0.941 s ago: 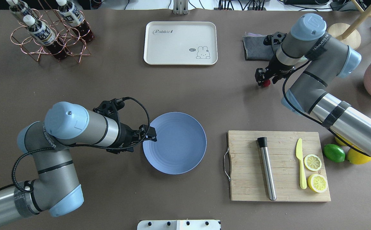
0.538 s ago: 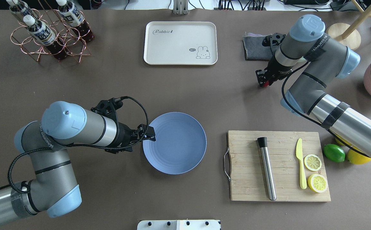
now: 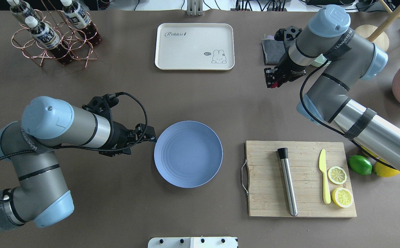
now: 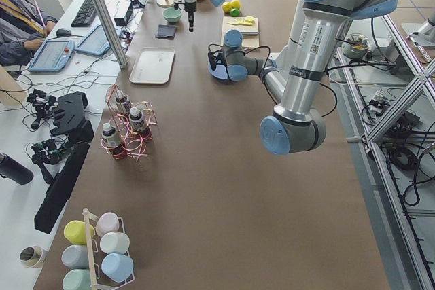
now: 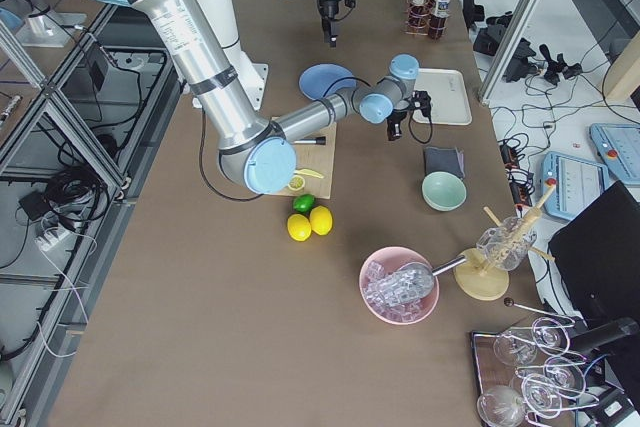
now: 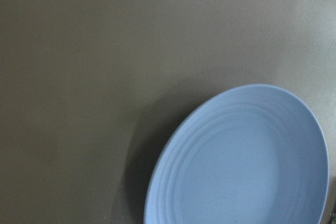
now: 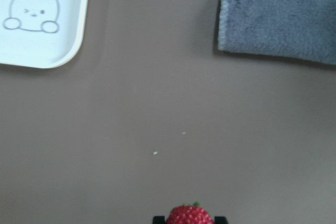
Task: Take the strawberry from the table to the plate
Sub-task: 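Carry the strawberry over the blue plate with the right gripper while the left arm withdraws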
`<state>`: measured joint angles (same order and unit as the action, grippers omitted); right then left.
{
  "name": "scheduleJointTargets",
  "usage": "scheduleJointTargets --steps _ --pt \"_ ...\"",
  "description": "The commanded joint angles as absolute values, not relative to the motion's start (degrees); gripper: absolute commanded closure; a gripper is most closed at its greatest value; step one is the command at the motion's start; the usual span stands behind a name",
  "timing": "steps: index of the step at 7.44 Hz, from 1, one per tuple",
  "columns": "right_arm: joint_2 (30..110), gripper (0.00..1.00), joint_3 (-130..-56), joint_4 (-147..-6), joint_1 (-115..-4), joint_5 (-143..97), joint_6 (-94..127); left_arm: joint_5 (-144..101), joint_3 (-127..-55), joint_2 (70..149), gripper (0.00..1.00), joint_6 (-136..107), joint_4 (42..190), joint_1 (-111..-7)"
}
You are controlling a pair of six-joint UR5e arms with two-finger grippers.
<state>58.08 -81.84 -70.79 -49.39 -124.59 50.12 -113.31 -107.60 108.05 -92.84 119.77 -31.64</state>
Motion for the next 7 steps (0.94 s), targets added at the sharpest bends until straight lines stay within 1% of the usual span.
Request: scheduleJointTargets --steps 1,2,3,4,5,6,7 --pt "58.10 1.00 -89.09 -71.45 -43.89 -123.67 63.12 -118.97 -108.46 102.33 0.03 -81.36 118.74 -38.98" --pt "58.44 1.00 -94.17 -74.50 -40.03 -122.27 67.89 -123.18 -108.37 98.56 0.03 -74.08 118.83 -43.81" --pt "57.23 1.00 -97.44 -77.84 -33.99 -116.95 72.64 -126.96 -108.11 95.57 0.03 -67.13 118.92 -48.29" --pt "55.74 1.00 -97.38 -78.31 -27.75 -111.67 76.08 -130.31 -107.58 93.62 0.03 -60.97 118.92 -52.08" --pt "54.77 1.00 -96.86 -78.31 -24.47 -109.71 76.64 -133.04 -105.49 93.17 0.03 -56.65 119.09 -55.16" --pt "52.75 1.00 -94.16 -78.14 -23.13 -108.47 76.64 -133.15 -104.95 92.12 0.03 -54.51 119.35 -56.07" --pt "48.82 1.00 -89.87 -77.96 -22.33 -108.28 76.47 -133.15 -105.29 92.02 0.03 -54.49 119.36 -56.25"
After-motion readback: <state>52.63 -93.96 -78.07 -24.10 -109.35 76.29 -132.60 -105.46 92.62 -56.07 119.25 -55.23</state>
